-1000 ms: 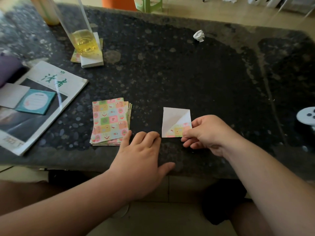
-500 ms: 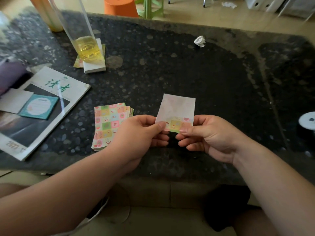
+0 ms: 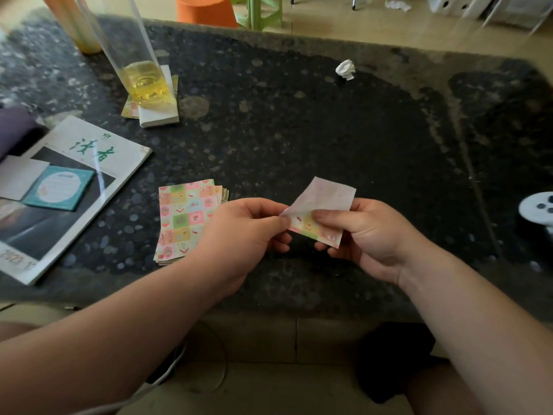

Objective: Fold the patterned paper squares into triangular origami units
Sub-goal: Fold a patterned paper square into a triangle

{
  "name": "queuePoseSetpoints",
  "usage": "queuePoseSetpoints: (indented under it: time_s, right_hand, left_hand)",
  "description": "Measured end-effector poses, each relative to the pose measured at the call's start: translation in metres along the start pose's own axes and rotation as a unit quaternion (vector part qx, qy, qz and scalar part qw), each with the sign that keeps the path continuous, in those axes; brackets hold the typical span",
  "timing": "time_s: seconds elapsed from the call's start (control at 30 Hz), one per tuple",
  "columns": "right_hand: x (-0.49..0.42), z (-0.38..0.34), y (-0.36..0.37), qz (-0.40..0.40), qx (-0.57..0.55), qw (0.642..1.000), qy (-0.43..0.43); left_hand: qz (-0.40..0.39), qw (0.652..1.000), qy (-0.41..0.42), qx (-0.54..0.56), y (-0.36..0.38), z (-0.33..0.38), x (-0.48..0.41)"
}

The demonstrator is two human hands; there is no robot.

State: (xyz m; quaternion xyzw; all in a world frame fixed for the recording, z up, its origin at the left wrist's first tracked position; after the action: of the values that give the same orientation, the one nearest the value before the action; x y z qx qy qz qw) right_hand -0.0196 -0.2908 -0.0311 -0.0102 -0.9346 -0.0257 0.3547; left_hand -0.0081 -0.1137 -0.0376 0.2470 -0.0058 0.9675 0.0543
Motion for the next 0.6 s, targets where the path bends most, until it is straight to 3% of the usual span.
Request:
queuePoseSetpoints:
  time_s: [0.2,0.43,0.6]
  right_hand:
    - [-0.004,0.001,0.0,0.001,-0.018,1.0,-0.016]
    - [-0.006,0.001,0.0,-0.03,0.017,0.998,-0.046]
    - [-0.003,-0.008,-0.001,-0.058,0.015,0.994,-0.088]
  left_hand:
    - [-0.019,0.999,0.014,0.04,0.003,0.004,0.002]
    - [-0.103,0.984,-0.018,0.145,0.014,0.004,0.005]
    - [-0.078,0.993,-0.015,0.09,0.012,0.003,0.003]
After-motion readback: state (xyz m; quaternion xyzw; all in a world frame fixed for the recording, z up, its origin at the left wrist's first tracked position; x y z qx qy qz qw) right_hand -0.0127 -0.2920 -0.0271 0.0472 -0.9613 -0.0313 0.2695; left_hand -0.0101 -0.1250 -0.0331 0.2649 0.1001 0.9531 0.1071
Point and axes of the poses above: each hand's wrist, its own x-axis away from the middle knuckle, its own y-axis out of the palm, z = x × y, the point moved 8 cm from there along -x, towards the middle knuckle, and after that the axes turned 1 degree about -x, right-handed, at the moved point
